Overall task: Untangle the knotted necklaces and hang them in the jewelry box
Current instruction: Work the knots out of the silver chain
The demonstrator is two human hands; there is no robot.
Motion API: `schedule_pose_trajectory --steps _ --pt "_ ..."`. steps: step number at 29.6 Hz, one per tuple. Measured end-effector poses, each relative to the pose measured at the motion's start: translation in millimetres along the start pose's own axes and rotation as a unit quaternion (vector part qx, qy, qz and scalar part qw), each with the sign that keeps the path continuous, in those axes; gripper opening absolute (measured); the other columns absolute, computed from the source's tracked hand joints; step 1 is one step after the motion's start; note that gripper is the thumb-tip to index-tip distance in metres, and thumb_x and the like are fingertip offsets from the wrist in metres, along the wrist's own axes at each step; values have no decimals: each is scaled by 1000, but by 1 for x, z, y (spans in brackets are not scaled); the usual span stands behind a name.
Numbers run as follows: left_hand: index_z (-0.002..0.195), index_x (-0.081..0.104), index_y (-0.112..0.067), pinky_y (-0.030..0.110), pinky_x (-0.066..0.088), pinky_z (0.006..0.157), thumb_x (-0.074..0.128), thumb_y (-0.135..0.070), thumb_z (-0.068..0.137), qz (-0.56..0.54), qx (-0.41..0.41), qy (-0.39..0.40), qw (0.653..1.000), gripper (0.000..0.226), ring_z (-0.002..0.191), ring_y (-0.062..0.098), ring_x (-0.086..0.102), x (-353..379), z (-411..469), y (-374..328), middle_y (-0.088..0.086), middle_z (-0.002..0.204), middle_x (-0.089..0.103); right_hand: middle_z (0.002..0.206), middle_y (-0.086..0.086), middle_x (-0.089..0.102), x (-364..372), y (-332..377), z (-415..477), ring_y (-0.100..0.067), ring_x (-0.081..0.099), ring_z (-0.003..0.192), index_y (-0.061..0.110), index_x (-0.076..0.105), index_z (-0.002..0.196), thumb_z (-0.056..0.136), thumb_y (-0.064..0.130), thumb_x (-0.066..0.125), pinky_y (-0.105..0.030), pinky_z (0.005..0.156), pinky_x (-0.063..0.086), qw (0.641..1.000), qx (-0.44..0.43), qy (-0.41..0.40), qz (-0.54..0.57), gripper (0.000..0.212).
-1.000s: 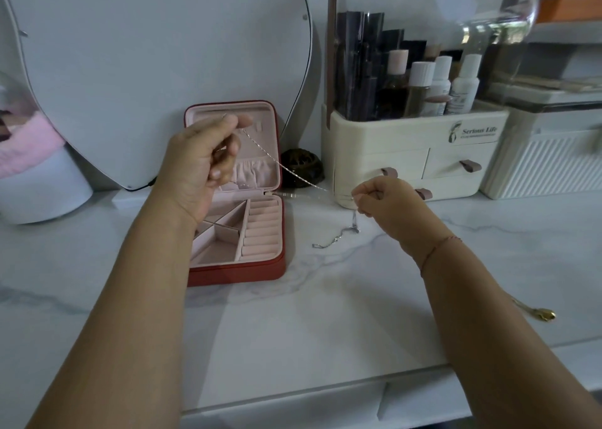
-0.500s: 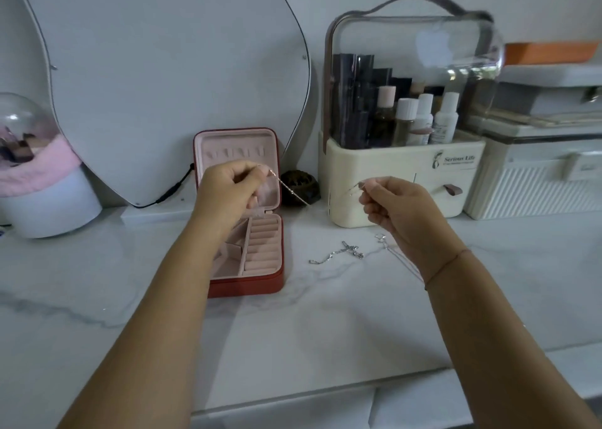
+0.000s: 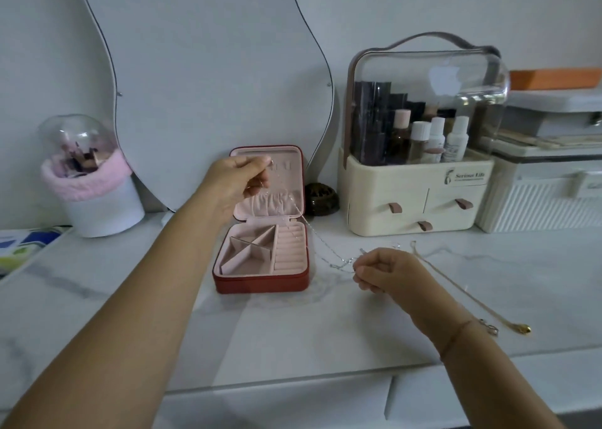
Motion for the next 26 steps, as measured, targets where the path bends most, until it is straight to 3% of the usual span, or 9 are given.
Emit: schedule_pose_trajectory --steps 5,10,17,21,26 --pt "81 68 -18 18 42 64 57 -21 94 75 33 50 995 17 60 6 55 11 -4 -16 -11 56 63 65 4 66 0 -5 -9 -5 55 57 20 68 70 77 7 71 -11 53 41 990 -23 -39 -130 16" --pt "83 71 -23 14 40 60 60 -22 92 122 51 96 987 15 61 1 54 32 -11 -18 -12 60 63 68 7 62 3 -6 -22 2 52 58 21 65 72 77 6 70 -10 58 41 976 -67 -23 -208 16" --pt "73 71 -15 6 40 53 63 -12 90 182 40 155 970 18 74 11 57 61 -34 6 16 85 69 75 8 60 12 -3 -41 -6 53 69 24 62 75 80 14 71 -14 65 42 954 -125 2 -271 14" --pt "88 74 -12 13 38 50 66 -15 88 195 18 121 973 9 51 5 46 68 -21 31 -1 65 63 77 10 59 7 -9 -60 -5 55 74 29 61 75 81 15 70 -15 67 45 946 -153 -17 -286 18" --pt "83 68 -3 13 40 43 63 -7 89 117 -43 106 987 9 40 3 53 105 0 56 3 61 62 83 16 54 -17 -20 -91 -5 55 74 20 65 80 78 0 71 -12 61 42 927 -219 -140 -269 21"
Point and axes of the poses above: each hand's wrist, its own z-axis towards the middle knuckle, its own x-axis out of the palm, y = z × x, the point moved 6 cm from there along z, towards the middle knuckle
